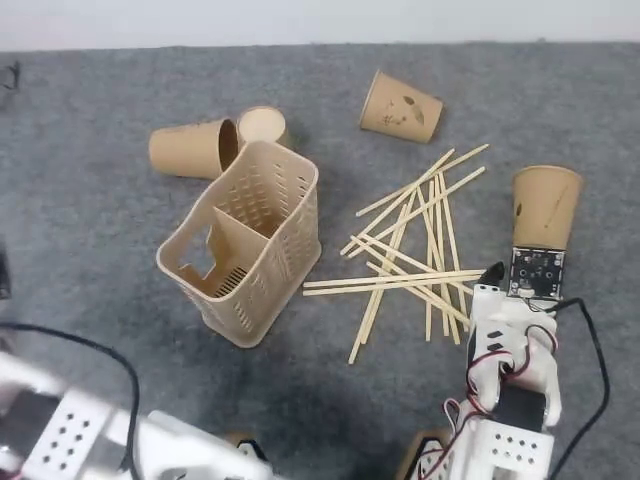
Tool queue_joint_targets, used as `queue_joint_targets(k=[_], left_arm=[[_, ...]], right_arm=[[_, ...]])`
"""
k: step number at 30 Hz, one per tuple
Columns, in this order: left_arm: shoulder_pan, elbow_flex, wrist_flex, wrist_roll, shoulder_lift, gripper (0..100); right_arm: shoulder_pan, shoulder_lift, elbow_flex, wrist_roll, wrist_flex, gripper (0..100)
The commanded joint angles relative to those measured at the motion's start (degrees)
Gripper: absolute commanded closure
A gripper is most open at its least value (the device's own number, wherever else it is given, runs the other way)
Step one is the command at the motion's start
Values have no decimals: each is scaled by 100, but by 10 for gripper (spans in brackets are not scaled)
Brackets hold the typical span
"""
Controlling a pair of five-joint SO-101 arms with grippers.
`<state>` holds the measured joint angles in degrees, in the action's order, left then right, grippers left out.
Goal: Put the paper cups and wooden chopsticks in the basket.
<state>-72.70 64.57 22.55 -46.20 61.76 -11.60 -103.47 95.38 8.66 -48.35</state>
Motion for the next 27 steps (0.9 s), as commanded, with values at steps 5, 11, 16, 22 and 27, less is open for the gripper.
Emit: queue_joint_targets(k=[5, 11, 16, 22, 27], left_arm=[[-141, 1209, -2567, -44, 79, 985], [-44, -690, 422, 607, 9, 985], [448, -3143, 3182, 703, -1275, 985], [141, -5262, 4237, 985, -3807, 985], [-176, -6659, 4870, 976, -5732, 984]], right_arm=[[57, -31, 97, 79, 4, 794], [127, -31, 97, 79, -4, 794], [233, -31, 97, 88, -22, 794], [259, -31, 97, 88, -22, 794], [259, -31, 97, 88, -22, 794]])
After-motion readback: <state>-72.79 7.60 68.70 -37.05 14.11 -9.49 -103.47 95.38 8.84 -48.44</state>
